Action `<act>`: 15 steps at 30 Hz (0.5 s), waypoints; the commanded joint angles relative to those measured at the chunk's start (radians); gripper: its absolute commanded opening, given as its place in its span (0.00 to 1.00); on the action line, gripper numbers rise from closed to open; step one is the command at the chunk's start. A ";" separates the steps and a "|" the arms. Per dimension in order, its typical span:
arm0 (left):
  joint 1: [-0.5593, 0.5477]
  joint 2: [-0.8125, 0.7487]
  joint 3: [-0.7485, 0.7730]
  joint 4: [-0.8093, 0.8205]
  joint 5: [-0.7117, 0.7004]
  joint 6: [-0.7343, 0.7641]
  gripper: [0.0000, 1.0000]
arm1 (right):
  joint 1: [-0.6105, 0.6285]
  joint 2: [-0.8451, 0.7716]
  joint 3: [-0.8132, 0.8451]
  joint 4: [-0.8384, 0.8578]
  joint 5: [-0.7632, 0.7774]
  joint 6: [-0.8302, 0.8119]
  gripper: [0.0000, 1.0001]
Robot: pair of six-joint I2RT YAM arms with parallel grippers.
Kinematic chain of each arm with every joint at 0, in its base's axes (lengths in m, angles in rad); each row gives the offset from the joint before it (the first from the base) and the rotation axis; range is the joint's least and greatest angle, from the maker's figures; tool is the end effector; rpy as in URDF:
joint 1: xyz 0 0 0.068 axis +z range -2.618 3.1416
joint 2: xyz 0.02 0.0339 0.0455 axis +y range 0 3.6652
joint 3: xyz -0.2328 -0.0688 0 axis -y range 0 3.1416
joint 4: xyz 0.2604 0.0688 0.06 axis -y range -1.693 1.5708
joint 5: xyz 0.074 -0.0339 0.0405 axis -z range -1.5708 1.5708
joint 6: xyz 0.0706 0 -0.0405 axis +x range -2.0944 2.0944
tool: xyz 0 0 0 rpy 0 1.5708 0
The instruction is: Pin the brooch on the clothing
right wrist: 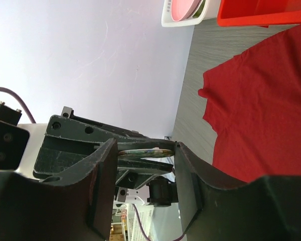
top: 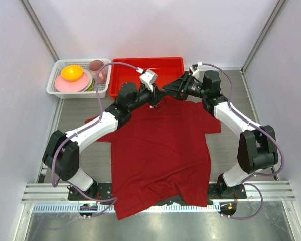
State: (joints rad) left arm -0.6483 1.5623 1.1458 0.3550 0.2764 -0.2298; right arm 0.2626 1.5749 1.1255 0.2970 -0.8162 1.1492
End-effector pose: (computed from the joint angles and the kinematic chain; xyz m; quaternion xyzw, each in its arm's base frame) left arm 0.3248 -0.2702 0.2871 0.2422 0.6862 -0.3793 0.5715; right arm 0.3754 0.1542 0.2686 0.0653 0.7401 0.6170 0.2595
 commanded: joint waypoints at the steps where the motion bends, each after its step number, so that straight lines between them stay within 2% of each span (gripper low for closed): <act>1: -0.008 -0.007 0.040 0.030 -0.005 0.038 0.05 | 0.004 -0.055 0.013 0.039 -0.021 -0.017 0.46; 2: -0.008 -0.027 0.032 0.021 0.001 0.065 0.04 | 0.001 -0.055 0.023 0.037 -0.027 -0.037 0.54; 3: -0.008 -0.039 0.026 0.010 0.012 0.095 0.03 | -0.006 -0.056 0.040 0.030 -0.047 -0.058 0.58; 4: -0.008 -0.059 0.016 -0.004 0.018 0.171 0.01 | -0.020 -0.058 0.086 -0.020 -0.057 -0.087 0.61; 5: -0.008 -0.092 -0.006 -0.014 0.023 0.220 0.00 | -0.028 -0.059 0.115 -0.060 -0.069 -0.132 0.69; 6: -0.008 -0.116 -0.015 -0.028 0.035 0.278 0.00 | -0.037 -0.061 0.149 -0.169 -0.090 -0.234 0.73; 7: -0.008 -0.136 -0.027 -0.056 0.035 0.417 0.00 | -0.052 -0.061 0.213 -0.221 -0.100 -0.290 0.77; 9: -0.008 -0.198 -0.061 -0.082 0.035 0.563 0.00 | -0.066 -0.067 0.256 -0.341 -0.156 -0.403 0.94; 11: -0.010 -0.247 -0.107 -0.125 0.073 0.815 0.00 | -0.072 -0.067 0.312 -0.445 -0.185 -0.489 0.94; 12: -0.020 -0.301 -0.132 -0.134 0.081 0.908 0.00 | -0.072 -0.064 0.328 -0.592 -0.192 -0.550 0.94; 13: -0.028 -0.332 -0.161 -0.133 0.084 0.999 0.00 | -0.072 -0.064 0.356 -0.661 -0.198 -0.656 0.94; 14: -0.036 -0.356 -0.219 -0.129 0.081 1.175 0.00 | -0.072 -0.064 0.359 -0.711 -0.202 -0.705 0.94; 15: -0.050 -0.381 -0.247 -0.125 0.078 1.242 0.00 | -0.072 -0.072 0.359 -0.796 -0.208 -0.748 0.94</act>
State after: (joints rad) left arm -0.6609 1.2938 1.0000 0.2394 0.3168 0.4847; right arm 0.1841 1.5478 1.4334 -0.1429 -0.9489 0.7013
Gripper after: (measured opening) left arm 0.093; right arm 0.937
